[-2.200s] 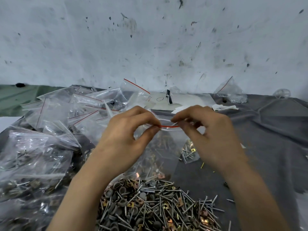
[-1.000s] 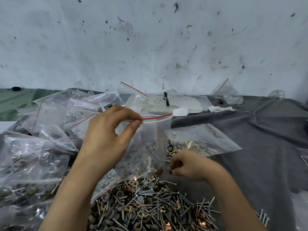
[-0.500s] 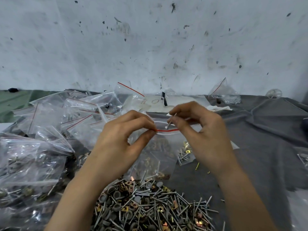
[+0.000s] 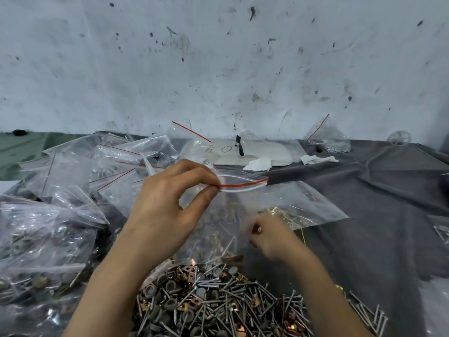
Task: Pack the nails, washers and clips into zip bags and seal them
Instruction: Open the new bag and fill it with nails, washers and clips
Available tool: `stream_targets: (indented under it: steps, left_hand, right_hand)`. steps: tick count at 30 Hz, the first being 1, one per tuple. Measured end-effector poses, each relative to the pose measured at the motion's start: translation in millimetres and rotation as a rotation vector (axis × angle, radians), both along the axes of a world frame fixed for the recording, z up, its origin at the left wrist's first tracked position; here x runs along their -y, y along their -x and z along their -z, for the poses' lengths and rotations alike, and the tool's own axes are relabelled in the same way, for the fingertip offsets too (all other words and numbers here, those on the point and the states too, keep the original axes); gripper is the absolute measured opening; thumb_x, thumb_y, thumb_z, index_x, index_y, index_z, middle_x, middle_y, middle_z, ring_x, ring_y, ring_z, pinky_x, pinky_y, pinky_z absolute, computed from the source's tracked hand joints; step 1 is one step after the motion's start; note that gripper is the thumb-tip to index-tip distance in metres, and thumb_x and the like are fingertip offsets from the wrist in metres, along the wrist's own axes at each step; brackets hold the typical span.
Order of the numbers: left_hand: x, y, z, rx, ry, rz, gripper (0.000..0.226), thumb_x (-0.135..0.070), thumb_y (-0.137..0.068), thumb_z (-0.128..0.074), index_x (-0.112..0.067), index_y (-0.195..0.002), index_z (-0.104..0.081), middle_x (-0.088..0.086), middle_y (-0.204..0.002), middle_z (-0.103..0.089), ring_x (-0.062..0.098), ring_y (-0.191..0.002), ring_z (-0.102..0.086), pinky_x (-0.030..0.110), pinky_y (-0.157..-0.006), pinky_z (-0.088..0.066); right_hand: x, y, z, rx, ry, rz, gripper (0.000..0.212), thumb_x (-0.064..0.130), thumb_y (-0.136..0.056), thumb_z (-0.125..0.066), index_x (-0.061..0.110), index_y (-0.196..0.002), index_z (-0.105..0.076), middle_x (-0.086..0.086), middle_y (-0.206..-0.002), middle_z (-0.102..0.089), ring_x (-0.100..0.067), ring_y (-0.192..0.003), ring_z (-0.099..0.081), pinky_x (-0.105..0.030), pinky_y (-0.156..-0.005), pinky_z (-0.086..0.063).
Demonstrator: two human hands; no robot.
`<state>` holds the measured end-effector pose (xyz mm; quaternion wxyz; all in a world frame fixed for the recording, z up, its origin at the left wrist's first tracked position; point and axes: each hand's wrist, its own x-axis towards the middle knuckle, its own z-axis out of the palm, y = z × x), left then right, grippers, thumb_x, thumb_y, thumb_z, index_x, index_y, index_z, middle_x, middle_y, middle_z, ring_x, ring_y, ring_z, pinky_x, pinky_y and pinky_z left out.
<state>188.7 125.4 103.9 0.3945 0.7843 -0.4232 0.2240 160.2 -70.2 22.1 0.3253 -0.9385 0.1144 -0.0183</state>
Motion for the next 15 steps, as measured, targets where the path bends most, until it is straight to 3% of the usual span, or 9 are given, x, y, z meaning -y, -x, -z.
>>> stream_targets:
  steps: [2, 5, 8, 12, 15]
  left_hand:
    - [-0.7, -0.6, 0.0, -0.004, -0.001, 0.000, 0.013, -0.026, -0.084, -0.060, -0.022, -0.087, -0.072, -0.013, -0.095, -0.066, -0.007, -0.089, -0.058, 0.003, -0.076, -0.035]
    - [-1.2, -1.7, 0.0, -0.005, -0.001, -0.001, 0.012, -0.029, -0.088, -0.061, -0.023, -0.087, -0.072, -0.014, -0.095, -0.066, -0.008, -0.090, -0.057, 0.003, -0.076, -0.034]
    - [-0.2, -1.5, 0.1, -0.001, -0.001, 0.001, 0.012, -0.028, -0.086, -0.061, -0.023, -0.088, -0.072, -0.014, -0.095, -0.066, -0.006, -0.091, -0.058, 0.004, -0.078, -0.036]
    - [0.4, 0.0, 0.4, 0.011, -0.008, -0.001, 0.013, -0.026, -0.084, -0.060, -0.022, -0.088, -0.072, -0.014, -0.095, -0.066, -0.004, -0.091, -0.059, 0.005, -0.080, -0.038]
    - [0.2, -0.5, 0.4, 0.007, -0.003, 0.001, 0.013, -0.026, -0.084, -0.060, -0.023, -0.087, -0.072, -0.014, -0.095, -0.066, -0.004, -0.092, -0.059, 0.008, -0.081, -0.040]
  right_hand:
    - [-5.8, -9.4, 19.9, -0.075, 0.046, -0.008, 0.023, -0.001, -0.085, -0.055, 0.016, -0.080, -0.069, -0.006, -0.099, -0.069, -0.022, -0.096, -0.062, -0.031, -0.086, -0.049]
    - [-11.4, -23.6, 39.1, -0.133, 0.246, -0.015, 0.018, -0.004, -0.081, -0.052, 0.011, -0.080, -0.063, -0.014, -0.096, -0.061, -0.030, -0.093, -0.062, -0.032, -0.080, -0.049]
    - [-11.4, -30.9, 49.1, -0.117, 0.374, -0.019, 0.021, -0.001, -0.084, -0.053, 0.007, -0.099, -0.064, -0.016, -0.109, -0.056, -0.033, -0.095, -0.061, -0.037, -0.080, -0.052]
    - [-8.9, -31.2, 53.8, -0.108, 0.397, -0.011, 0.031, 0.003, -0.087, -0.054, 0.014, -0.116, -0.058, -0.010, -0.126, -0.043, -0.035, -0.099, -0.059, -0.040, -0.082, -0.052]
    - [-6.1, -23.0, 36.2, -0.078, 0.234, 0.074, 0.015, 0.006, -0.093, -0.049, 0.012, -0.105, -0.055, -0.013, -0.117, -0.056, -0.030, -0.099, -0.058, -0.033, -0.082, -0.048]
